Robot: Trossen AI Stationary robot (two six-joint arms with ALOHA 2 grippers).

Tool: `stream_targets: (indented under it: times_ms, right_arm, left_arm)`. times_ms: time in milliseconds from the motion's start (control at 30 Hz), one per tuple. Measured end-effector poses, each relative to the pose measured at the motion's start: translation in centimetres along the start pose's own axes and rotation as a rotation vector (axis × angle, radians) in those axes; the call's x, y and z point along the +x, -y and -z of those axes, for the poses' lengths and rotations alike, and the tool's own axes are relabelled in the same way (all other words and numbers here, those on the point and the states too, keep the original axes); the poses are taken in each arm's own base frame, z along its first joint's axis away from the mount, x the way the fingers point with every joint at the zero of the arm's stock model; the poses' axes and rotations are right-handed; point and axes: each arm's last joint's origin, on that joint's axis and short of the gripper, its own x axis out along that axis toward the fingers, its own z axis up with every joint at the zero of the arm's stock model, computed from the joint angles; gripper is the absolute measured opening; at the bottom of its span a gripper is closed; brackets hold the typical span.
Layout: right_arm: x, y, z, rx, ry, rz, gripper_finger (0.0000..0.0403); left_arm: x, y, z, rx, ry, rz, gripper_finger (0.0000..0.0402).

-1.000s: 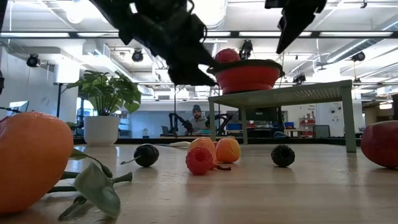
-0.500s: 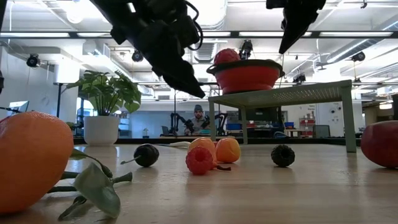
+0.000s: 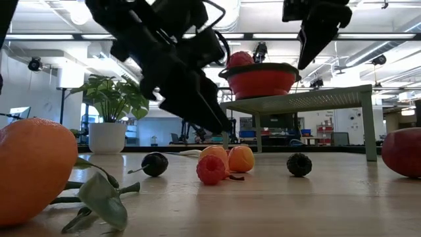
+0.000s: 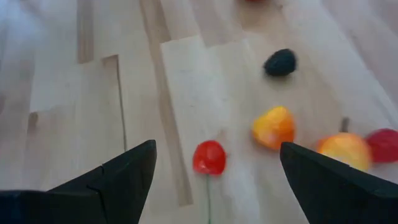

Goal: Pick & Place Fruit
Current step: Put the red cherry into the red gray colander on the shelf

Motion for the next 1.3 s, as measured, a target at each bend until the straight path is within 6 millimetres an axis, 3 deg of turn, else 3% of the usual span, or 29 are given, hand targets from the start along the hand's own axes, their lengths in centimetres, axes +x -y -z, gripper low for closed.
stream_targets:
  times_ms: [167, 533, 800, 1000, 1300]
  right_arm:
    - [1.1, -0.2, 0.7, -0.007, -0.036, 0.003, 0.0093]
    - [2.8, -0.6, 2.8, 0.024, -0.034, 0.0, 0.0068]
    - [3.6, -0.7, 3.4, 0.033, -0.001, -0.005, 0.0088]
    - [3.8, -0.8, 3.5, 0.034, 0.002, -0.004, 0.0106]
    - [3.7, -0.7, 3.4, 0.029, 0.004, -0.003, 0.0116]
  left_arm:
    - [1.1, 0.0, 0.6, -0.027, -0.029, 0.0, 0.0346]
    - [1.2, 0.2, 1.7, -0.079, -0.121, -0.01, 0.0346]
    - [1.8, 0.2, 2.5, -0.104, -0.167, -0.01, 0.0339]
    - [1.9, 0.2, 2.6, -0.121, -0.17, -0.013, 0.0288]
    - [1.9, 0.2, 2.6, -0.162, -0.175, -0.03, 0.0164]
